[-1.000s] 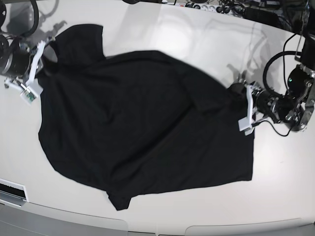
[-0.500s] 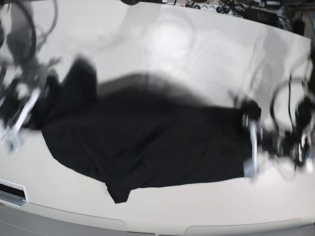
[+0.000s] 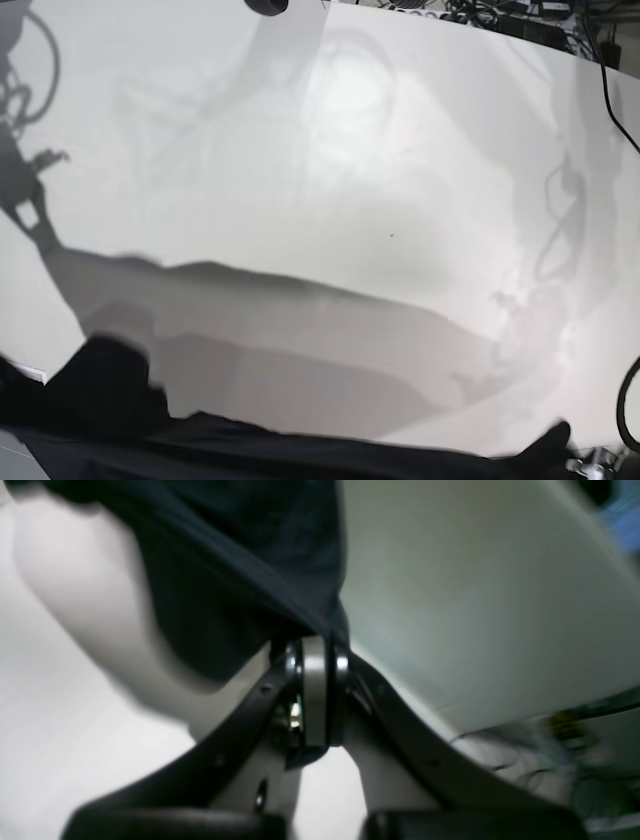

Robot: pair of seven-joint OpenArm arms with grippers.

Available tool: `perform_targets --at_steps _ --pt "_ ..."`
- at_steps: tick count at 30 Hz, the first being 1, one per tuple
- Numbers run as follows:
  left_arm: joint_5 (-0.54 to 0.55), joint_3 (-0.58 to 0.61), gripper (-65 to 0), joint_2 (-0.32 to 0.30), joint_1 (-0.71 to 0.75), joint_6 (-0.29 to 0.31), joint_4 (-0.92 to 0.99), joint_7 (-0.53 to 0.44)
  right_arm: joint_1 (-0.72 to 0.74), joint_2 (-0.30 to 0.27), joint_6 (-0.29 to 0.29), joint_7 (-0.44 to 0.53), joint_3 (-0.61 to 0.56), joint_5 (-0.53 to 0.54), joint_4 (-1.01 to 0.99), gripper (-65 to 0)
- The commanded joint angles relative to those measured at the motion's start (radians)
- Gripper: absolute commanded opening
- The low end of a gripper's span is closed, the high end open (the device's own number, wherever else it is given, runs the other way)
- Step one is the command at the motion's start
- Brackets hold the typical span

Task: Layout the t-shirt on the table in an organized manner, then fold the t-shirt properly
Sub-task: 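Lift the black t-shirt high with both grippers and swing it over the table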

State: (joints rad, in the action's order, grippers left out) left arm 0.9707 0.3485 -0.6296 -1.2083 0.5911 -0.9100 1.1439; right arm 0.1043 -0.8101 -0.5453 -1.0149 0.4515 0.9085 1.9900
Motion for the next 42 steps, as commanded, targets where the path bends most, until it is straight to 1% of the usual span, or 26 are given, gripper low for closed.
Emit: perform_targets --at_steps 1,2,4,6,7,12,14,15,17,18,20,21,23,24,26,29,30,31,32,33,36,40,42 --pt "0.011 -0.016 -65.0 -0.02 0.008 -0.006 -0.005 -0.023 -0.012 -0.021 0.01 -0.018 0.019 -0.01 0.004 -65.0" --pt "0.006 -0.016 -65.0 -0.028 0.052 0.001 0.003 -0.025 -0.035 -0.005 0.0 -0.034 0.019 0.011 0.004 -65.0" --pt "0.006 -0.016 -65.0 -0.036 0.134 0.041 0.019 -0.042 -0.081 0.033 -0.03 -0.041 0.016 0.031 0.003 -65.0" --pt "0.008 -0.016 -65.0 -0.029 0.201 0.072 0.03 -0.05 -0.114 0.069 -0.066 -0.037 -0.003 0.039 -0.005 -65.0" --pt "0.008 -0.016 -65.0 -0.023 0.229 0.079 0.03 -0.051 -0.132 0.083 -0.073 -0.037 -0.014 0.038 -0.013 -65.0" --pt "0.014 -0.016 -65.0 -0.02 0.363 0.079 0.029 -0.05 -0.235 0.16 -0.118 -0.043 -0.048 0.034 -0.05 -65.0" --pt "0.015 -0.016 -65.0 -0.021 0.404 0.079 0.029 -0.046 -0.246 0.192 -0.117 -0.047 -0.059 0.034 -0.061 -65.0" --pt "0.015 -0.016 -65.0 -0.021 0.419 0.079 0.029 -0.041 -0.246 0.208 -0.117 -0.065 -0.062 0.034 -0.065 -65.0" --pt "0.043 -0.016 -65.0 -0.022 0.448 0.08 0.029 -0.009 -0.253 0.227 -0.117 -0.114 -0.066 0.038 -0.068 -65.0" --pt "0.063 -0.016 -65.0 -0.023 0.46 0.08 0.028 0.014 -0.263 0.229 -0.118 -0.124 -0.066 0.039 -0.068 -65.0" --pt "0.087 -0.016 -65.0 -0.024 0.472 0.085 0.029 0.032 -0.279 0.227 -0.131 -0.123 -0.066 0.038 -0.068 -65.0" --pt "0.087 -0.016 -65.0 -0.023 0.469 0.095 0.028 0.019 -0.277 0.227 -0.139 -0.121 -0.066 0.034 -0.068 -65.0" --pt "0.085 -0.016 -65.0 -0.021 0.432 0.101 0.028 -0.034 -0.245 0.214 -0.147 -0.09 -0.066 0.027 -0.068 -65.0" --pt "0.085 -0.015 -65.0 -0.021 0.395 0.101 0.028 -0.059 -0.216 0.201 -0.133 -0.068 -0.066 0.008 -0.068 -65.0" --pt "0.085 -0.015 -65.0 -0.021 0.282 0.097 0.027 -0.078 -0.132 0.16 -0.064 -0.033 -0.065 -0.063 -0.068 -65.0" --pt "0.085 -0.016 -65.0 -0.021 0.026 0.094 0.027 -0.084 0.033 0.068 0.063 -0.005 -0.058 -0.184 -0.068 -65.0" --pt "0.086 -0.016 -65.0 -0.021 -0.069 0.085 0.027 -0.1 0.089 0.033 0.094 0.002 -0.053 -0.206 -0.068 -65.0" --pt "0.09 -0.016 -65.0 -0.021 -0.101 0.058 0.027 -0.121 0.136 -0.002 0.113 0.002 -0.044 -0.206 -0.068 -65.0" --pt "0.1 -0.016 -65.0 -0.02 -0.101 0.032 0.027 -0.131 0.174 -0.03 0.118 0.003 -0.037 -0.201 -0.068 -65.0" --pt "0.101 -0.016 -65.0 -0.016 -0.101 0.028 0.027 -0.129 0.202 -0.055 0.113 0.002 -0.029 -0.186 -0.068 -65.0" --pt "0.101 -0.016 -65.0 -0.004 -0.101 0.042 0.027 -0.079 0.225 -0.1 0.079 -0.002 -0.025 -0.135 -0.068 -65.0" --pt "0.104 -0.016 -65.0 -0.003 -0.101 0.045 0.029 -0.043 0.183 -0.101 0.034 -0.045 -0.025 -0.053 -0.068 -65.0" --pt "0.1 -0.016 -65.0 -0.009 -0.101 0.045 0.029 -0.03 0.139 -0.101 0.017 -0.062 -0.025 -0.04 -0.068 -65.0"
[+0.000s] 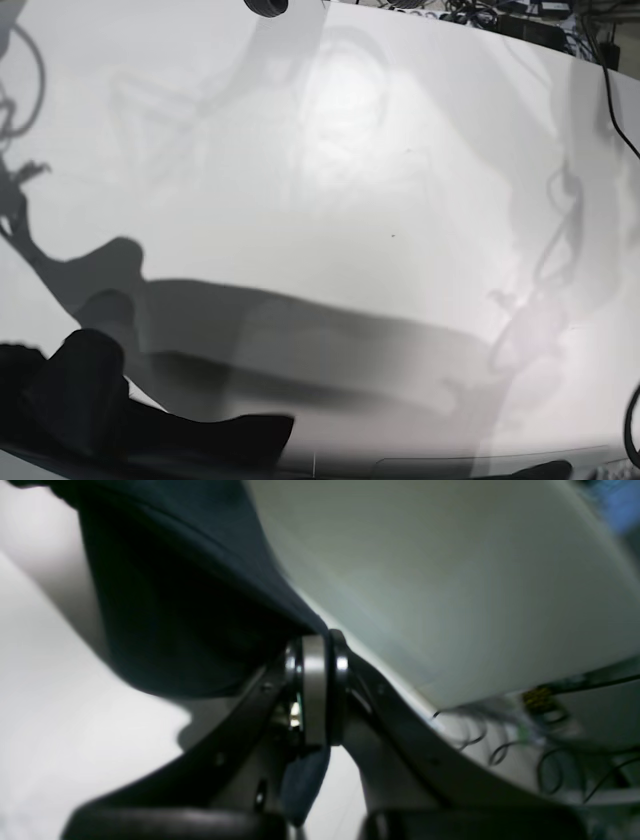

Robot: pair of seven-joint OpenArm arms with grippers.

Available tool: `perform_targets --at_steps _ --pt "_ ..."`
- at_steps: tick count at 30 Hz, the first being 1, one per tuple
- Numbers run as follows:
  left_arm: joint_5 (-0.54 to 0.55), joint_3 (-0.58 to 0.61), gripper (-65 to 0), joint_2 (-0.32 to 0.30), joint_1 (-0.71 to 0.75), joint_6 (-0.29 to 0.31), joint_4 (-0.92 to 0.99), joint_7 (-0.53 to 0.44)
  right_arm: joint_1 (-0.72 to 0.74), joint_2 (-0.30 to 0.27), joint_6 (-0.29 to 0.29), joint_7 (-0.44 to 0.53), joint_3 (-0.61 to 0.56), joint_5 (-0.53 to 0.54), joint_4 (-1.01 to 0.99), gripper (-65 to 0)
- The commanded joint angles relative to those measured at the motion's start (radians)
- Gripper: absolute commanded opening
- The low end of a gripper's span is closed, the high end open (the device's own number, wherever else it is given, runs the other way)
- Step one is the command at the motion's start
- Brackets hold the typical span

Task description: Layout the t-shirt on the table in an organized manner, then fold the t-shirt properly

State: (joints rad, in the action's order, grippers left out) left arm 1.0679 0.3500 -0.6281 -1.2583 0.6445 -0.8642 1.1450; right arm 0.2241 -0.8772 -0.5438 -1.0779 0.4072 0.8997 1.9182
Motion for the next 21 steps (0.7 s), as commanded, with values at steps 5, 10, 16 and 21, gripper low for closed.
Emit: perform_targets --at_steps 5,10,16,21 --pt "-0.041 -0.018 -65.0 -0.027 0.042 -0.007 -0.014 -0.027 -0.083 -0.001 0.011 -0.008 0.019 0.01 0.003 -65.0" --pt "-0.039 -0.018 -65.0 -0.026 0.207 0.021 -0.014 -0.044 -0.209 0.082 -0.031 -0.024 0.019 0.021 0.003 -65.0" --pt "-0.049 -0.018 -65.0 -0.029 0.352 0.039 -0.014 -0.044 -0.316 0.203 -0.085 -0.027 0.018 0.021 0.003 -65.0" --pt "-0.045 -0.018 -65.0 -0.029 0.416 0.04 -0.014 -0.04 -0.384 0.237 -0.085 -0.061 0.018 0.021 0.003 -65.0"
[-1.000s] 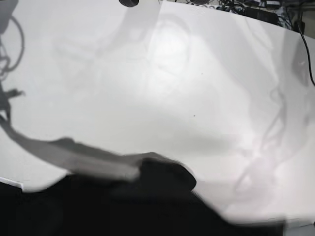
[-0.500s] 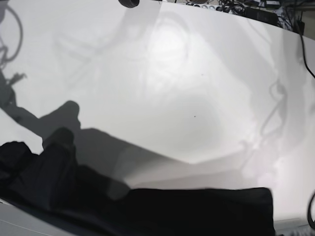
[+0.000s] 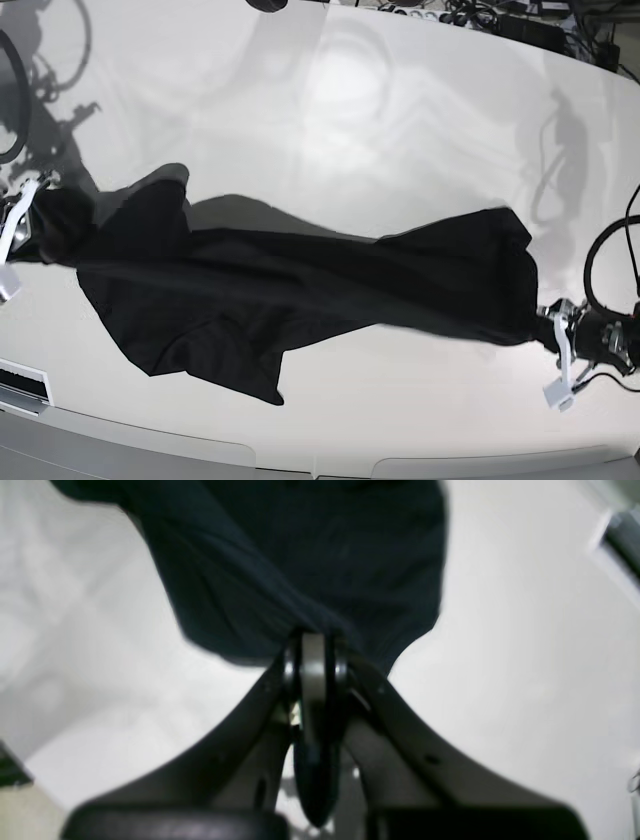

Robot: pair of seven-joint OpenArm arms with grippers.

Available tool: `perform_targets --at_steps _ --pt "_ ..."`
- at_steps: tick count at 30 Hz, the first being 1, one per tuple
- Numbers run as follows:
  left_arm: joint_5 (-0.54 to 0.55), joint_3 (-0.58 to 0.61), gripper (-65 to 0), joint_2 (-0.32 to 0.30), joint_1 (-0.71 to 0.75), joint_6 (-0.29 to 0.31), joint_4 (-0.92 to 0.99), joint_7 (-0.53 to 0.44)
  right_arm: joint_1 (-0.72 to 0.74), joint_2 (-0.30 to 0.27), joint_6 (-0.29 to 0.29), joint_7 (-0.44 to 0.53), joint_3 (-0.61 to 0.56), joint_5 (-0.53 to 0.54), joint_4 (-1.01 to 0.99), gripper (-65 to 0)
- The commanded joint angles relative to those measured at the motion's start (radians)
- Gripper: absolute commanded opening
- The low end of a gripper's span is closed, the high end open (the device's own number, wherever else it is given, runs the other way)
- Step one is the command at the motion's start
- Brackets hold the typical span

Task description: Layout the t-shirt on the table in an organized manner, then fold the t-shirt properly

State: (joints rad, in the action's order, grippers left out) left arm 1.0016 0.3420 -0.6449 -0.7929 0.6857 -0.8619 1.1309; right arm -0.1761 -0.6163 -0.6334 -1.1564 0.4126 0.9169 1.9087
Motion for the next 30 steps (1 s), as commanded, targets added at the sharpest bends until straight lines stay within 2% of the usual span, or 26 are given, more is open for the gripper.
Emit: perform_targets --at_steps 1,8,10,11,14,16,19,21,24,30 --pt "0.021 -0.01 -65.0 -0.011 -0.043 -0.001 -0.017 -0.026 0.008 -0.022 0.005 0.013 0.013 0.004 0.013 -65.0" --pt "0.057 -0.01 -65.0 -0.011 -0.035 -0.001 -0.017 -0.028 0.0 -0.016 0.005 -0.013 0.013 0.003 0.013 -65.0" --pt "0.058 -0.009 -65.0 -0.008 -0.052 -0.003 -0.017 -0.068 0.028 -0.018 0.011 0.024 0.013 -0.03 0.013 -65.0" --pt "0.05 -0.003 -65.0 -0.005 -0.082 -0.018 -0.017 -0.1 0.062 -0.024 0.034 0.059 0.013 -0.073 0.013 -65.0" --pt "0.005 0.039 -65.0 0.013 -0.302 -0.055 -0.017 -0.157 0.24 -0.108 0.172 0.122 0.013 -0.164 0.014 -65.0" --pt "-0.001 0.042 -65.0 0.034 -0.491 -0.061 -0.017 -0.15 0.379 -0.193 0.19 0.123 0.013 -0.164 0.014 -65.0" --pt "0.006 0.041 -65.0 0.058 -0.516 -0.082 -0.017 -0.104 0.493 -0.303 0.18 0.103 0.013 -0.109 0.013 -65.0" --pt "0.011 0.041 -65.0 0.061 -0.516 -0.083 -0.017 -0.058 0.506 -0.341 0.163 0.082 0.013 -0.071 0.013 -65.0" --pt "0.013 0.041 -65.0 0.06 -0.516 -0.08 -0.017 -0.031 0.5 -0.348 0.139 0.071 0.013 -0.048 0.008 -65.0" --pt "-0.008 0.041 -65.0 0.04 -0.516 -0.079 -0.016 -0.031 0.452 -0.327 0.143 0.002 0.013 0.031 0.005 -65.0"
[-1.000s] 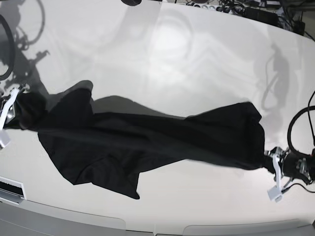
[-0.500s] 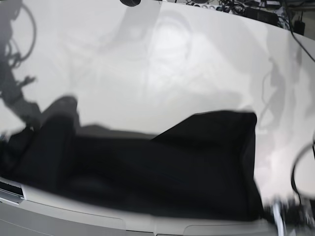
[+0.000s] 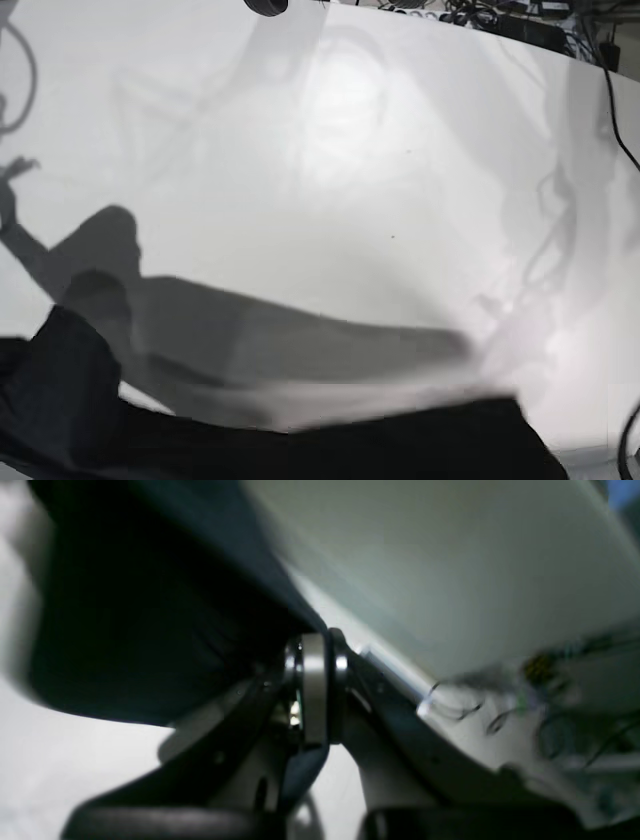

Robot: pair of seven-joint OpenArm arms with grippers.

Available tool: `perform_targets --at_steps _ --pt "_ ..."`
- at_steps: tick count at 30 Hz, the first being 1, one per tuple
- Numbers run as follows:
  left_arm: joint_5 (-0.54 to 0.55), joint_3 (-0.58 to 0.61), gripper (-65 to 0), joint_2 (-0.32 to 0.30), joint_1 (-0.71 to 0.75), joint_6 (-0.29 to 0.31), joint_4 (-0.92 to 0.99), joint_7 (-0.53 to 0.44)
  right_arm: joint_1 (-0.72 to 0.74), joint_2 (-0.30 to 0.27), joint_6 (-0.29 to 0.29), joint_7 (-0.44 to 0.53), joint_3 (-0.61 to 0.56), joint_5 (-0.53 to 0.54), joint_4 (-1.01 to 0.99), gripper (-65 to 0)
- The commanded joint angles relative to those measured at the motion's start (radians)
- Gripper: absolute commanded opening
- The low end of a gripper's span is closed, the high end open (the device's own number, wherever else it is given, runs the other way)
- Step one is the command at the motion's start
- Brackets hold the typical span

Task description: Layout the t-shirt on the table in an organized manner, then fold the t-shirt properly

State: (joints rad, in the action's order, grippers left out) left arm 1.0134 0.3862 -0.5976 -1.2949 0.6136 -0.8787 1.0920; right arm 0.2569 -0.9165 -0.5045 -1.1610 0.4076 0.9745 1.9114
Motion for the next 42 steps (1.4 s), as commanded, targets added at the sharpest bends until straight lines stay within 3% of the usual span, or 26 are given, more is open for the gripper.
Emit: perform_targets --at_steps 1,12,20,30,35,37,39,42 --pt "-0.026 -0.003 -65.0 -0.012 -0.014 -0.007 0.001 0.006 0.007 -0.014 0.014 0.005 0.018 -0.012 0.001 -65.0" --pt "-0.037 -0.003 -65.0 -0.012 0.281 0.057 0.003 -0.011 -0.241 0.243 -0.102 -0.011 0.018 0.031 0.0 -65.0" --pt "-0.035 -0.003 -65.0 -0.02 0.427 0.06 0.003 -0.01 -0.359 0.318 -0.125 -0.025 0.018 0.027 0.0 -65.0" --pt "0.124 0.011 -65.0 -0.021 0.505 0.068 0.003 0.149 -0.503 0.32 -0.158 -0.068 0.018 0.036 0.0 -65.0" --pt "0.152 0.065 -65.0 -0.021 0.503 0.068 0.003 0.158 -0.546 0.32 -0.171 -0.07 0.018 0.045 0.0 -65.0" --pt "0.148 0.066 -65.0 -0.021 0.485 0.068 0.003 0.114 -0.526 0.319 -0.172 -0.023 0.018 0.011 0.0 -65.0" --pt "0.105 0.066 -65.0 -0.02 0.414 0.068 0.003 0.049 -0.452 0.298 -0.144 0.031 0.018 -0.051 0.0 -65.0" --pt "0.04 0.064 -65.0 -0.02 0.206 0.066 0.002 -0.009 -0.28 0.206 -0.045 0.018 0.018 -0.073 0.007 -65.0"
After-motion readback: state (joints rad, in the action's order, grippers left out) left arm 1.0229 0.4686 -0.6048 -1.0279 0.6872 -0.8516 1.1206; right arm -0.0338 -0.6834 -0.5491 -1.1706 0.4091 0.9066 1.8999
